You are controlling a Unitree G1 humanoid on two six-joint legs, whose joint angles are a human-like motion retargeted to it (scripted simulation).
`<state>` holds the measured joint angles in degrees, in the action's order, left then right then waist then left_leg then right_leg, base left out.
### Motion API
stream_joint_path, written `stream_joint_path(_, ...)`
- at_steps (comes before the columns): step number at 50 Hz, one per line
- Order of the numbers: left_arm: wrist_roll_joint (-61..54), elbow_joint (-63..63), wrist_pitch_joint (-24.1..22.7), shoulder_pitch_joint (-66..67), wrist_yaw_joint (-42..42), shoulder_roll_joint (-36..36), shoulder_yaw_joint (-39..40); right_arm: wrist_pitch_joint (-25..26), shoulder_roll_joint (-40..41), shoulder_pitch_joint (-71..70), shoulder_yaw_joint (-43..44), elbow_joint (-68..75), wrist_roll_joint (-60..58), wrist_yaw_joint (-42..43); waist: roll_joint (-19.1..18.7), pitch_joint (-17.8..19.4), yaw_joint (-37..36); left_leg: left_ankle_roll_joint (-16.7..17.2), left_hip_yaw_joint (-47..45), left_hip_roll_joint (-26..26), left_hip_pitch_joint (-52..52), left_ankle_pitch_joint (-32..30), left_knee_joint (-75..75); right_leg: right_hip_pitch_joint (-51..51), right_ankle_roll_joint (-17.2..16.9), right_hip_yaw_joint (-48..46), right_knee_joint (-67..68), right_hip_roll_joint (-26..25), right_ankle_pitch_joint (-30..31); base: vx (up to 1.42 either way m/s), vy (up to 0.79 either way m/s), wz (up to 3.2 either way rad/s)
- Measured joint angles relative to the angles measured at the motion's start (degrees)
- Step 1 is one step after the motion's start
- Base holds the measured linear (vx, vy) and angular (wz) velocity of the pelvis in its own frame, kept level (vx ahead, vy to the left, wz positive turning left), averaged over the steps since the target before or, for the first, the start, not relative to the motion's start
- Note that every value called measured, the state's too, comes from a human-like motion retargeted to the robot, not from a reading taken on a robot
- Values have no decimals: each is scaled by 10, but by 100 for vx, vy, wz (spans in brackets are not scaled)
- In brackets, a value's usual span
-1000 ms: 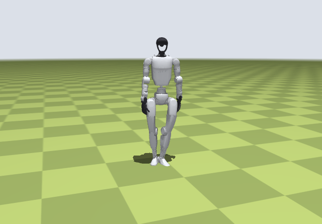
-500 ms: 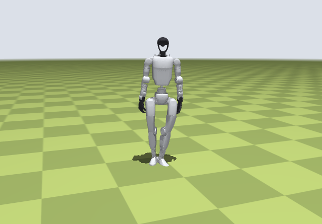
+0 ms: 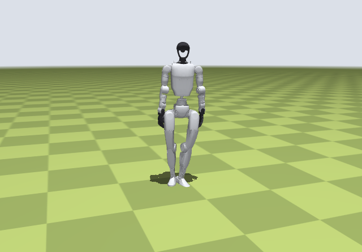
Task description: In place motions
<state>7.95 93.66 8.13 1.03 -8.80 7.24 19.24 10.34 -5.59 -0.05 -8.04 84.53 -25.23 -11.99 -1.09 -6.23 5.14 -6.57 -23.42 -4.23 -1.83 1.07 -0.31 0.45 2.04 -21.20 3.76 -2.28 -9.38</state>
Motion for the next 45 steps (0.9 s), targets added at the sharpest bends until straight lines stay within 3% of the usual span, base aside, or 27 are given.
stream_joint_path(45,0,-5,-1,1,-2,1,0,7,-7,-1,7,14,4,-1,-4,-5,1,0,2,2,-3,2,-1,-6,-3,1,2,3,3,0,0,0)
